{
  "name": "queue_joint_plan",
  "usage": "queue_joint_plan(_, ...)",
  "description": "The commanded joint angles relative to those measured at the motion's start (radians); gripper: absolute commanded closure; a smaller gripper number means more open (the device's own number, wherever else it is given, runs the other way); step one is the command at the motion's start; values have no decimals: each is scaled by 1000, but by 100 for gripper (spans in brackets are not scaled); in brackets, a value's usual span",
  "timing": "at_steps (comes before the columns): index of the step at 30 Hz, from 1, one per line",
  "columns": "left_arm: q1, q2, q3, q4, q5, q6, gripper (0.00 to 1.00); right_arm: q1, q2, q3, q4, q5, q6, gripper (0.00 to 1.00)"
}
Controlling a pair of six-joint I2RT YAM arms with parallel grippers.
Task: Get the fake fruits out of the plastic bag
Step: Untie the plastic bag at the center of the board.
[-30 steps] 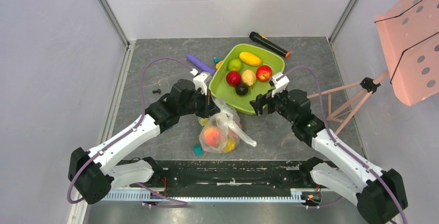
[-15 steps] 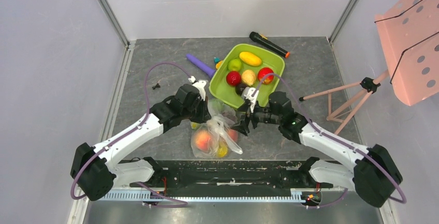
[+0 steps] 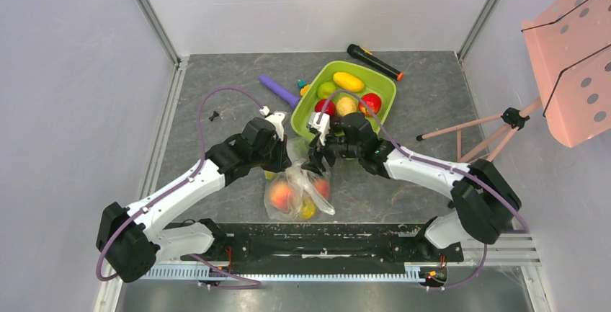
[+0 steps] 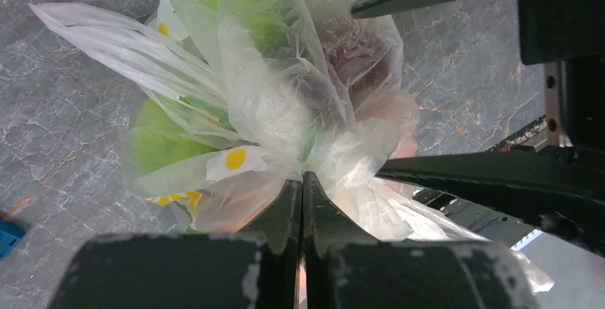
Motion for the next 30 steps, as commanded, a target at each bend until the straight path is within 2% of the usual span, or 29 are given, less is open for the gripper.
queue_joint_plan(1, 2, -42, 25, -12, -12, 75, 98, 2, 71, 94, 6, -3, -29, 26)
queue_joint_plan(5, 2, -89, 24, -1, 0, 80, 98, 3, 39, 55, 60, 27, 18, 47)
queue_joint_plan(9, 1, -119, 40, -8, -10, 82, 98, 2, -40, -3, 77, 89, 47, 92)
queue_joint_plan(10, 3, -122, 48, -13, -12, 83, 98, 2, -67, -20, 76, 105, 55, 99)
queue_joint_plan(15, 4, -139, 89, -37, -41, 89, 98, 2, -250, -109, 66, 224, 110, 100)
queue_joint_plan(20, 5, -141, 147, -72, -105, 109, 98, 3, -469, -162, -30, 366, 164, 100)
queue_joint_plan(24, 23, -113, 177, -103, -190, 115, 98, 3, -619, -193, -155, 553, 238, 100)
queue_joint_plan(30, 119, -96, 184, -121, -199, 96, 98, 2, -822, -250, -329, 847, 349, 100)
